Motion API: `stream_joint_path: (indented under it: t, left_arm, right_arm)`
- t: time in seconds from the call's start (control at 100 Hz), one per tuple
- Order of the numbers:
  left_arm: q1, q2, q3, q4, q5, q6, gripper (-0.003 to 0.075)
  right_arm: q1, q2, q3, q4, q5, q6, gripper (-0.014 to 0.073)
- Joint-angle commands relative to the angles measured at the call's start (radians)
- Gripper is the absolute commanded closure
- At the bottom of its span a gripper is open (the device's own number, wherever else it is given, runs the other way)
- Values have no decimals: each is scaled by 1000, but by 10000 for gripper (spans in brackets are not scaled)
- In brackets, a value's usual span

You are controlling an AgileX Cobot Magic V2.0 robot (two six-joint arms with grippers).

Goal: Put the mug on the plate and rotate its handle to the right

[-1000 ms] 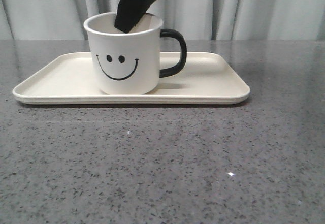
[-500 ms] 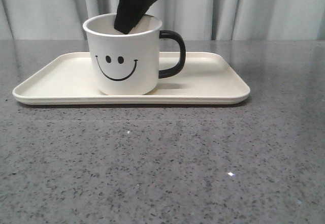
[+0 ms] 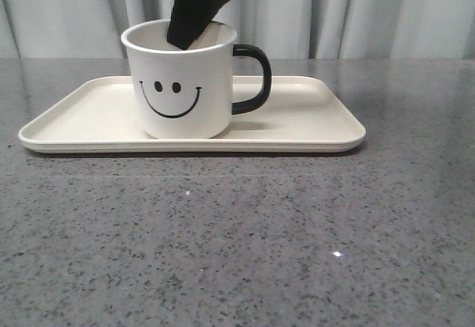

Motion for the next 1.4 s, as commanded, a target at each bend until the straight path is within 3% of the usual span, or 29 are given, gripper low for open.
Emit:
stream_joint_path:
  t: [0.0,0.47,0.78,1.05,1.39]
  left_arm:
    - [-7,2,-22,23,-40,-10,740]
    - [-7,2,-22,23,-39,-10,740]
    - [-7,2,-22,23,-39,-10,740]
    - [-7,2,-22,23,-39,-10,740]
    - [-7,2,-22,23,-39,-10,740]
  right_arm:
    - [1,-56,-34,39,24,-9,484]
    - [1,-56,-34,40,-22,-8,291]
    - [0,-66,-57,47,-82,7,291]
    - [-19,-66,-229,47,-135,137,291]
    - [-178,-182,-312,58,-206,324,291]
